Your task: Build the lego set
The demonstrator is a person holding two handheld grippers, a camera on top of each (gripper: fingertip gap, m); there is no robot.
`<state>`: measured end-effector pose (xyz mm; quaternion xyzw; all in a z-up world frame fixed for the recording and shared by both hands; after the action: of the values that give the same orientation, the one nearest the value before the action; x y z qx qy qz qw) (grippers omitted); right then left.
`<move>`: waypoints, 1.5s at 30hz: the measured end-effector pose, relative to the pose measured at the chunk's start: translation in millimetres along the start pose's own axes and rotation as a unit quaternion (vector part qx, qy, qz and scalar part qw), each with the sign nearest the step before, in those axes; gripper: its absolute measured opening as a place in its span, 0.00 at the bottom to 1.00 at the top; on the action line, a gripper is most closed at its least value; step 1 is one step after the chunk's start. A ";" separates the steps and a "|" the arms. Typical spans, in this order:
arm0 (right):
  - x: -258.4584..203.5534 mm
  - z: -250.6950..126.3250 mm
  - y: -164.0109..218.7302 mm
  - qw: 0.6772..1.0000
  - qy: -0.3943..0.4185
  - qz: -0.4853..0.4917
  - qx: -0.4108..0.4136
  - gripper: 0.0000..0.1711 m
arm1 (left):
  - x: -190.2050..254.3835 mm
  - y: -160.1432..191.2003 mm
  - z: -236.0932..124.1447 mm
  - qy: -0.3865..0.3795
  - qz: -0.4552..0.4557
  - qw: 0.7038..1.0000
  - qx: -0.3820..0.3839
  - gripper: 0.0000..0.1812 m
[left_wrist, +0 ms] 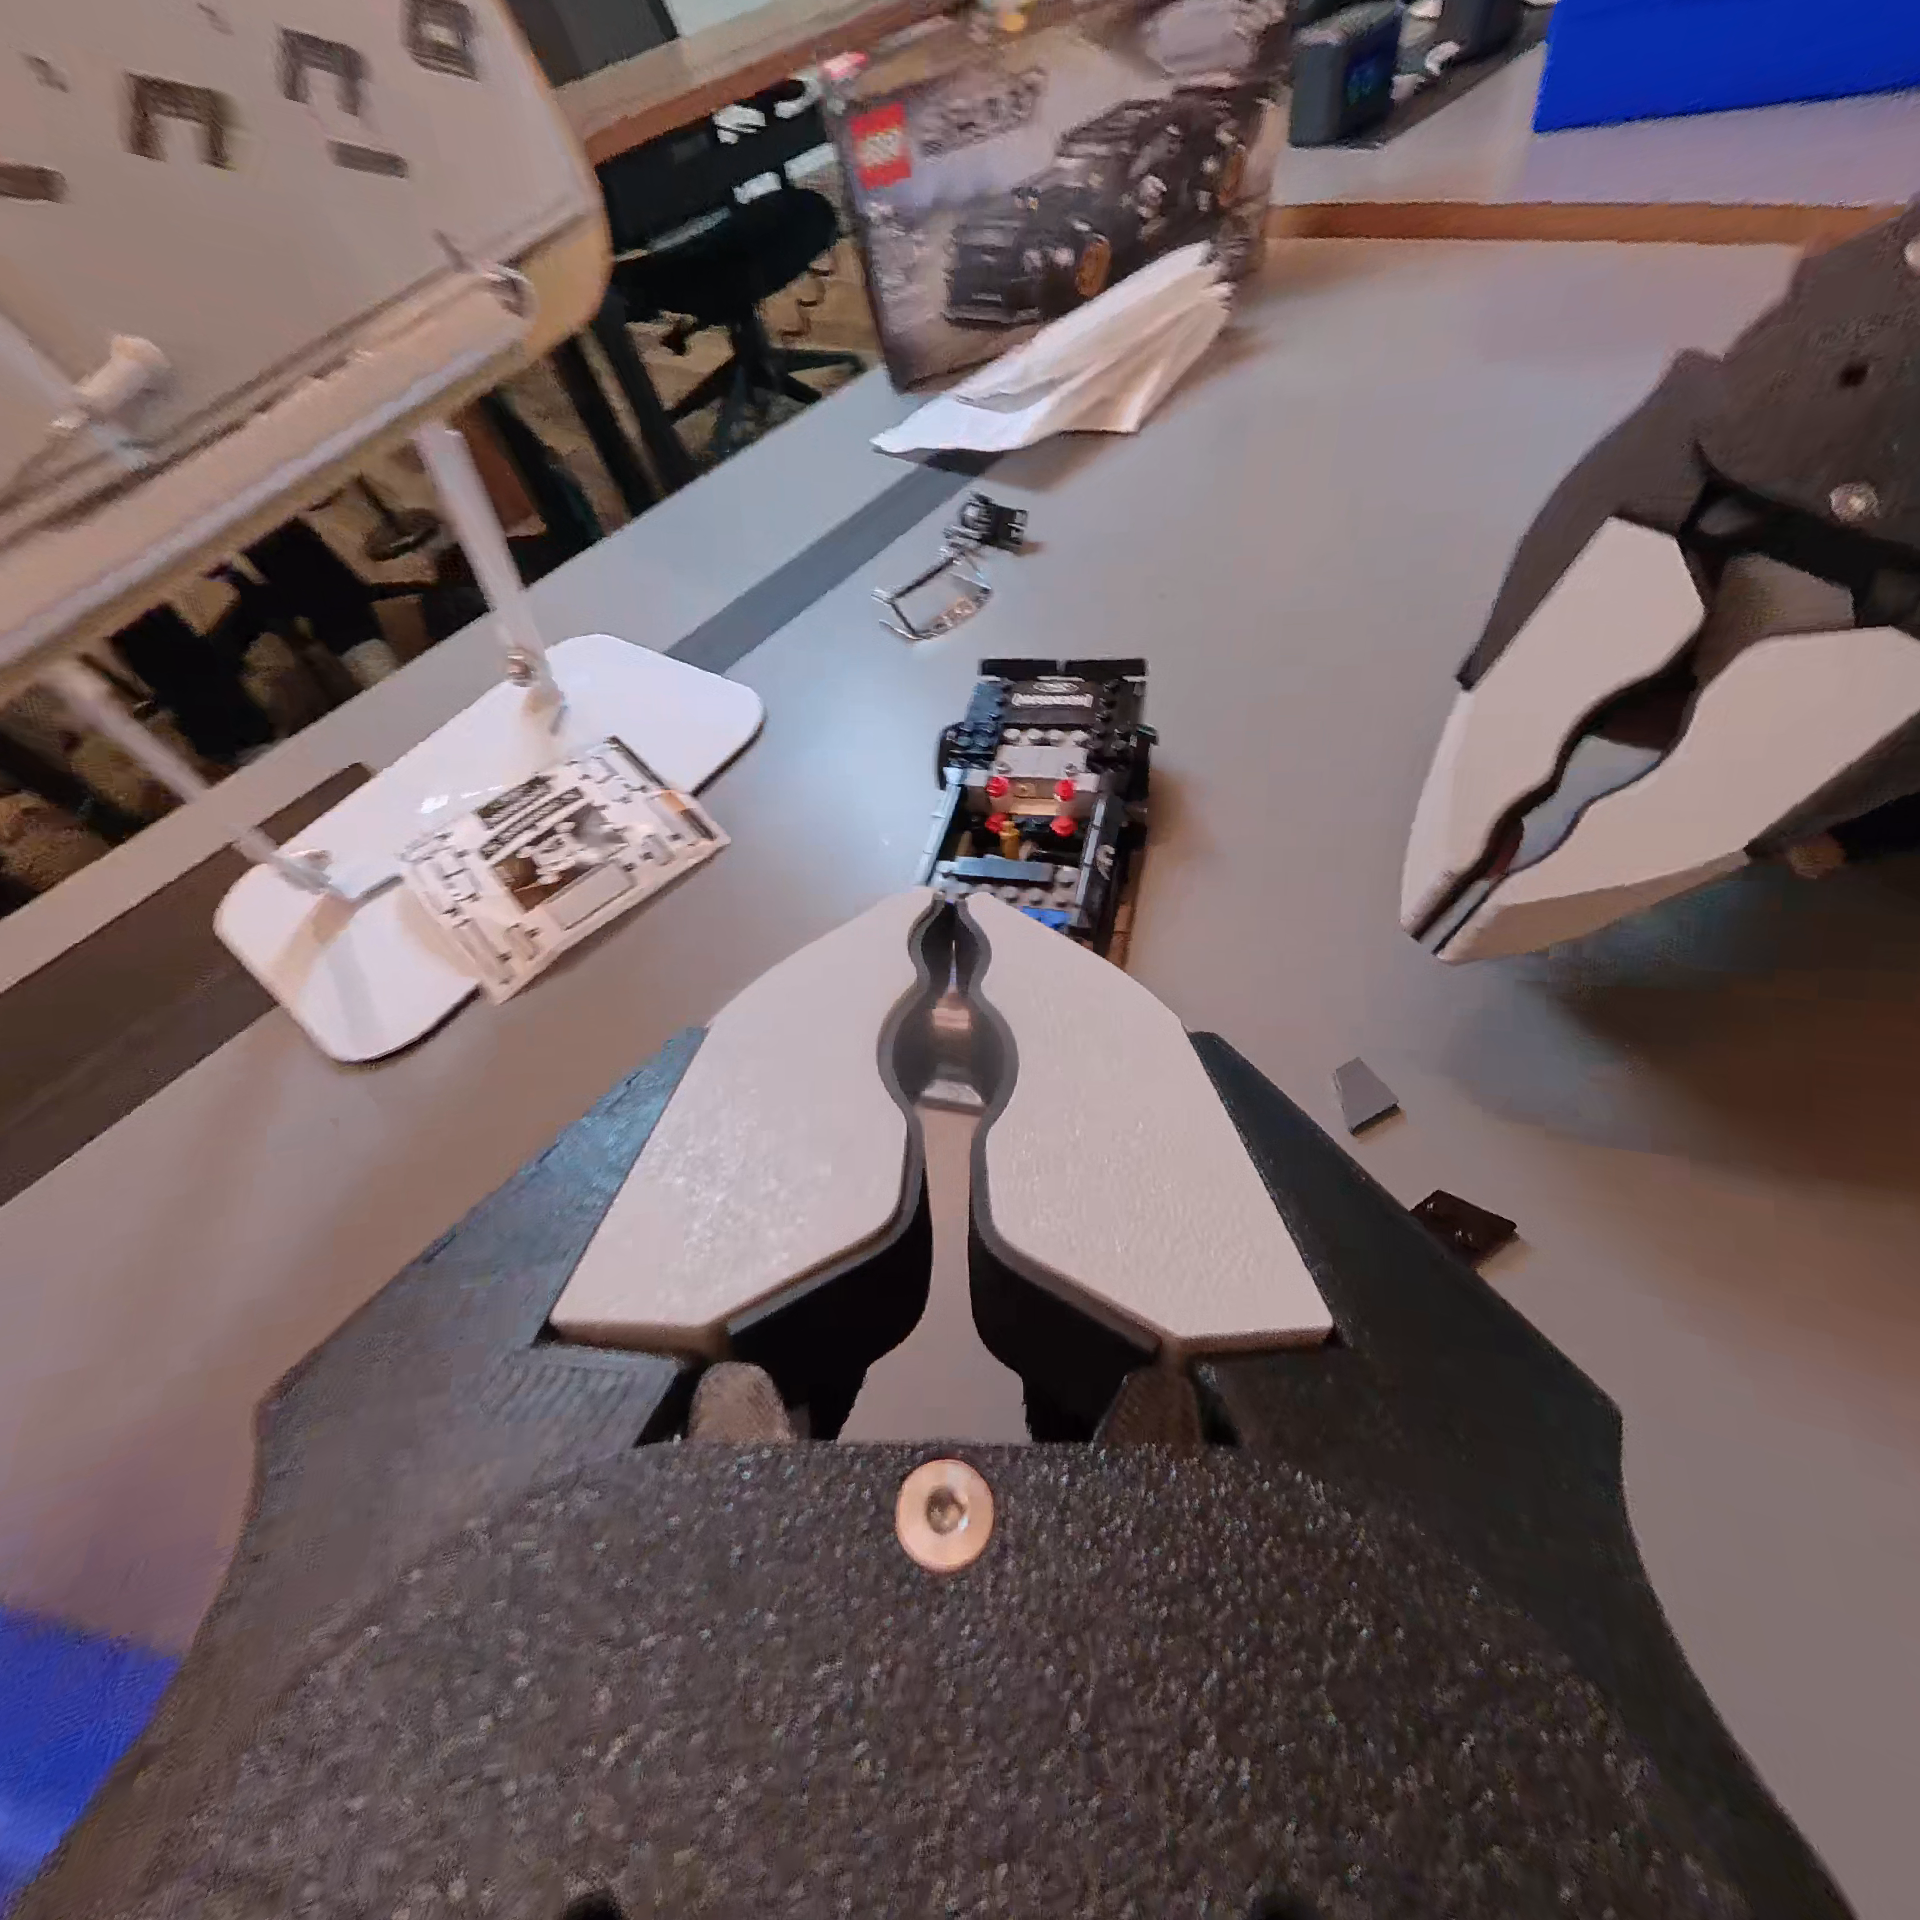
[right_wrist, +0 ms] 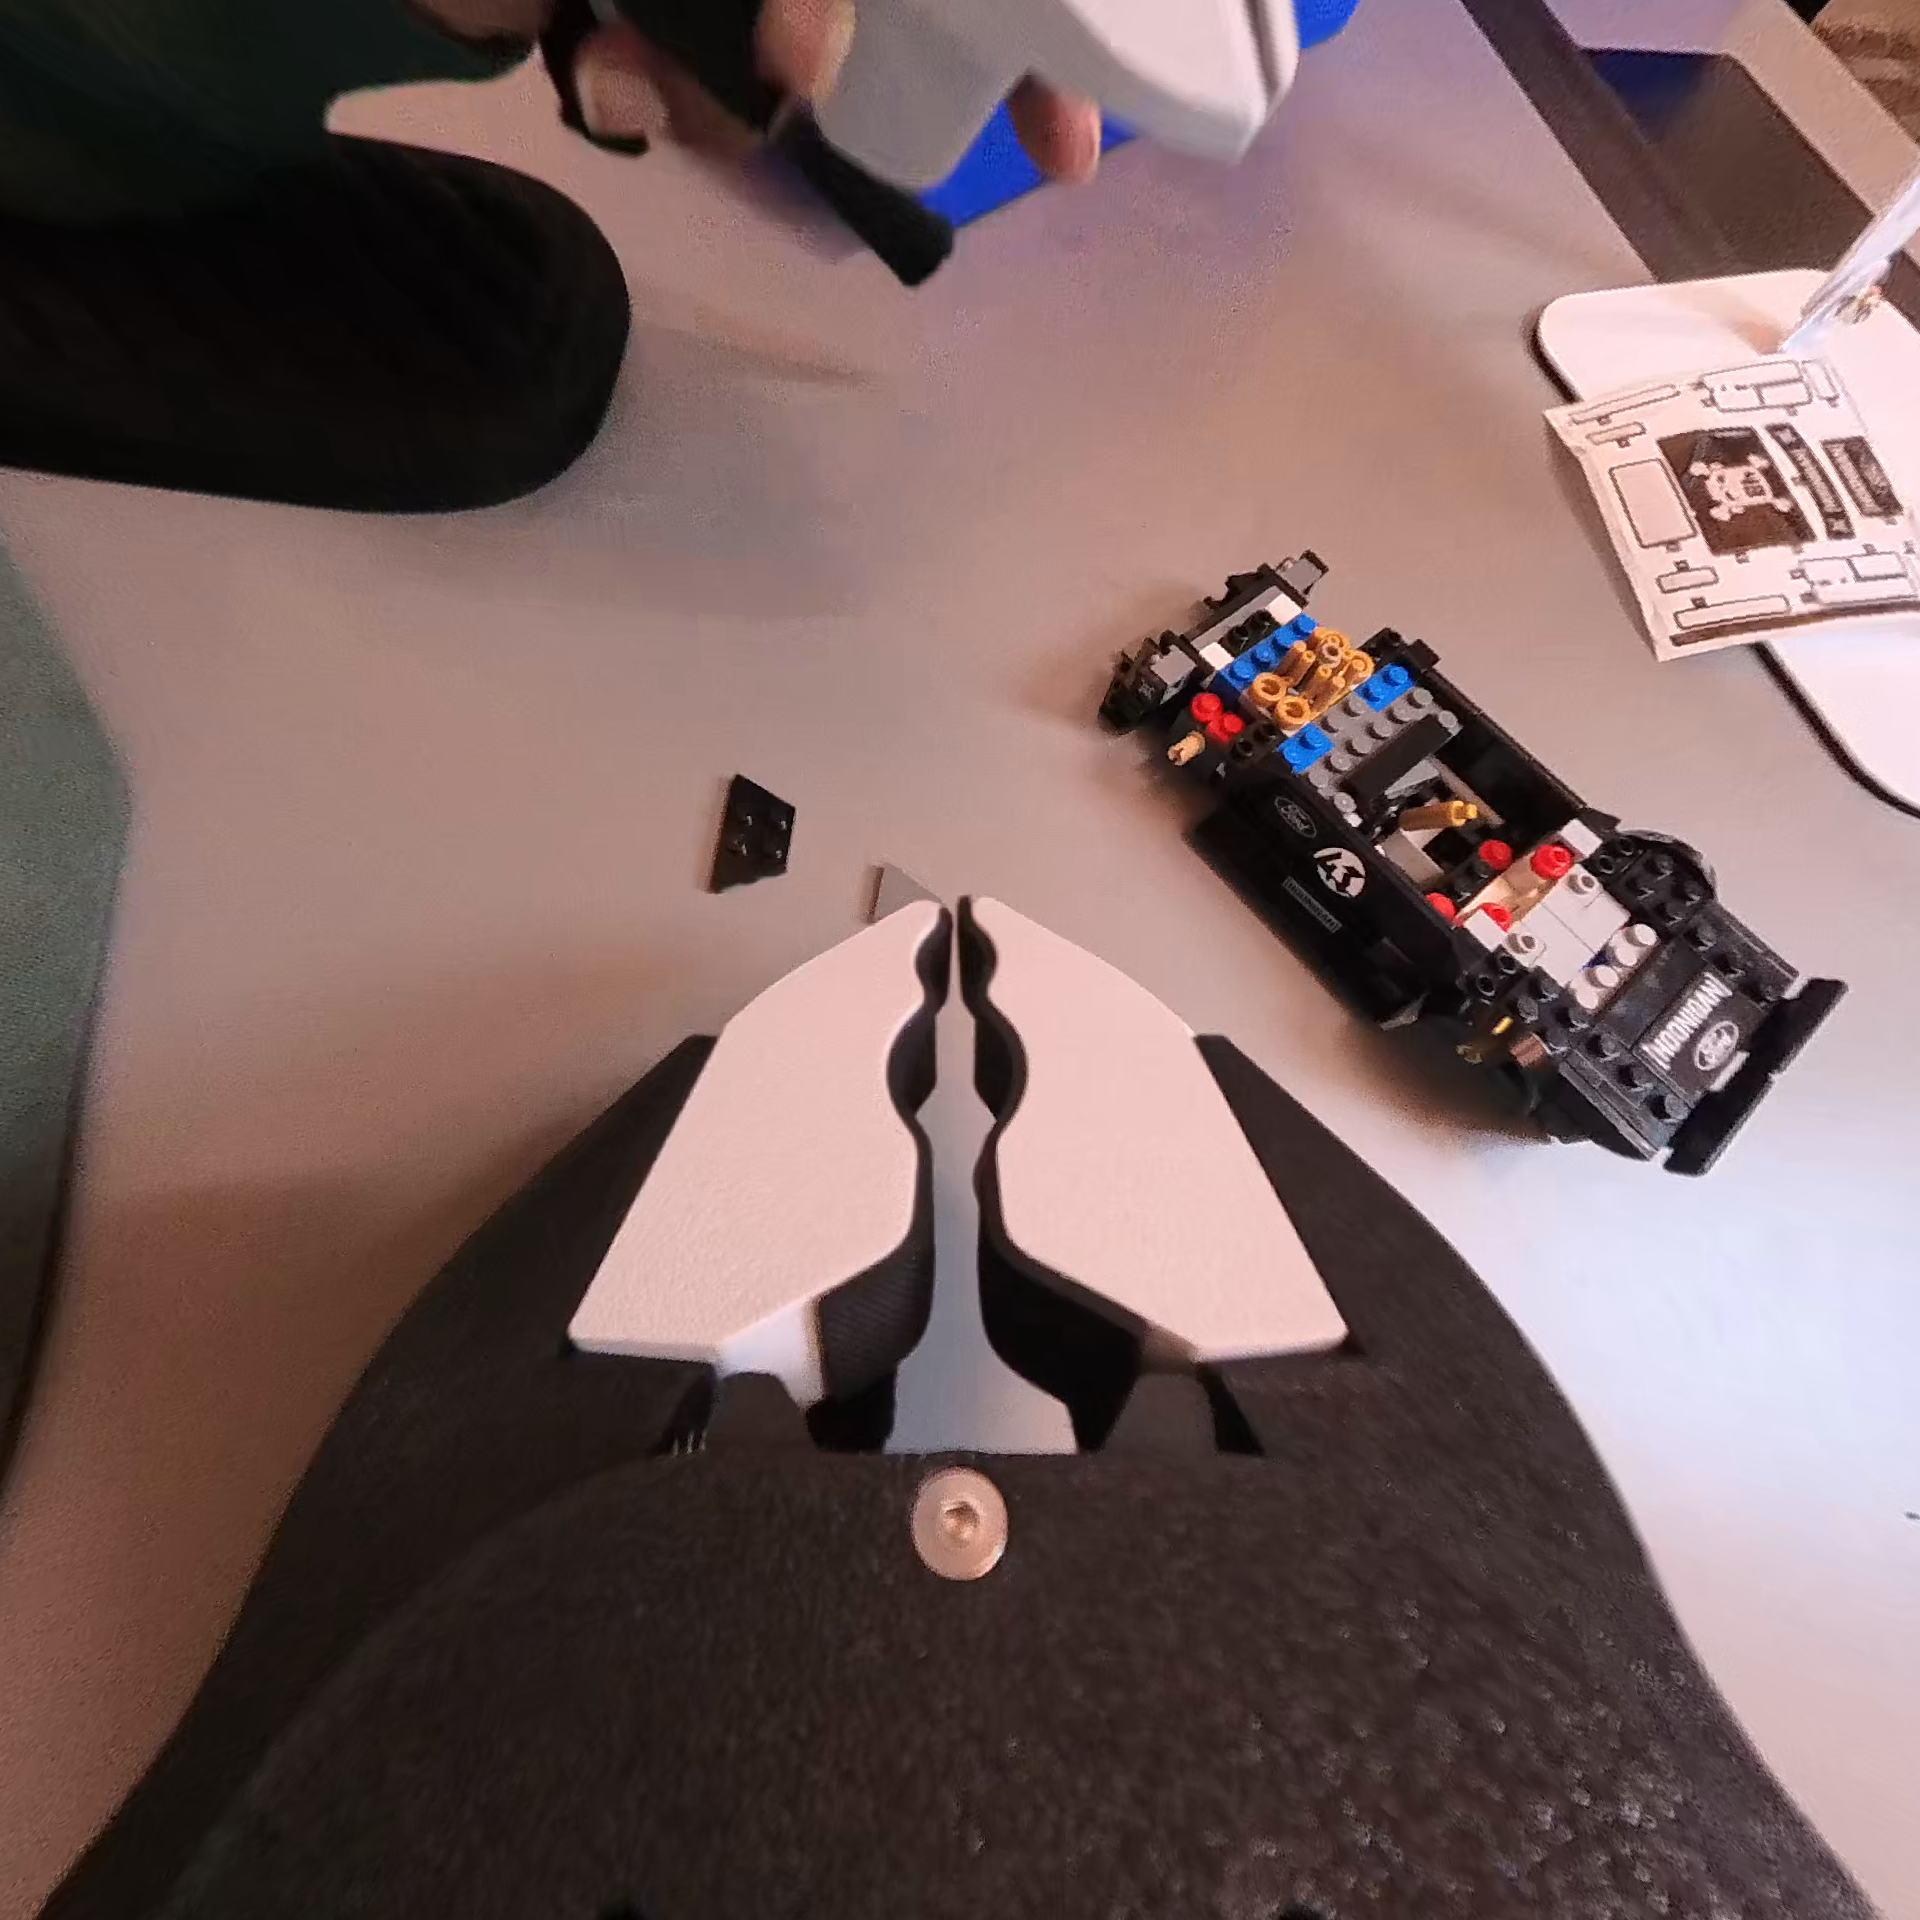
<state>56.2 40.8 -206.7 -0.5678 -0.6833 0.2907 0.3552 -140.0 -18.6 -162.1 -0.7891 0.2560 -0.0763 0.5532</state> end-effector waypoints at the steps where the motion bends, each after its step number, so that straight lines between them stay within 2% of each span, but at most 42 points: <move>1: -1.4 -0.2 -1.5 1.000 -0.006 0.000 -0.002 0.00 | -3.3 -2.9 -8.1 -0.014 -0.012 1.000 0.004 0.00; 7: -9.5 1.5 1.4 0.998 -0.031 -0.021 -0.054 0.00 | -23.5 7.5 -67.0 -0.103 -0.096 0.990 0.024 0.00; 14: -7.2 -3.9 -2.9 0.999 -0.002 -0.017 -0.032 0.00 | -65.2 38.4 -154.9 -0.257 -0.163 0.953 0.012 0.00; 18: -7.9 -2.5 -8.0 0.999 0.027 -0.013 -0.020 0.00 | -86.6 51.7 -183.6 -0.316 -0.166 0.933 -0.040 0.00; 21: -6.8 -3.3 -8.0 0.999 0.042 -0.010 -0.020 0.00 | -103.9 51.3 -198.2 -0.358 -0.126 0.919 -0.105 0.00; 24: -3.1 -6.5 -7.4 0.998 0.059 -0.004 -0.013 0.00 | -127.2 45.7 -209.9 -0.353 -0.108 0.912 -0.177 0.00; 29: -2.5 -10.4 -10.5 0.997 0.076 -0.004 0.003 0.00 | -176.8 41.7 -207.9 -0.290 -0.116 0.913 -0.263 0.02; 33: -3.0 -10.9 -10.6 0.997 0.079 -0.006 0.007 0.00 | -222.9 48.3 -185.0 -0.195 -0.157 0.908 -0.335 0.11; 35: -3.3 -10.4 -9.7 0.997 0.081 -0.007 0.006 0.00 | -246.9 58.0 -170.6 -0.160 -0.182 0.897 -0.370 0.17; 38: -2.9 -9.7 -8.8 0.996 0.085 -0.010 0.007 0.00 | -277.3 75.9 -146.9 -0.122 -0.250 0.881 -0.382 0.22; 41: -1.0 -9.4 -7.0 0.996 0.091 -0.004 0.007 0.00 | -293.7 99.2 -127.0 -0.099 -0.284 0.855 -0.422 0.24; 45: 2.0 -8.8 -3.8 0.996 0.093 0.007 0.007 0.00 | -309.5 125.0 -113.0 -0.118 -0.285 0.824 -0.476 0.24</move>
<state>61.1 42.0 -198.2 -0.5945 -0.6413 0.2440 0.4192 -491.0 6.1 -183.2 -0.9951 -0.0430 -0.0056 0.0889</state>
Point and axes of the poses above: each gripper's, where its closed fingertips meet, z out along the fingers, y out of its underside, x = y × z across the jaws, the point moved 9 cm from there along -z, back along the fingers, and after that the axes turned 5 degrees about y, right-handed, at the moved point
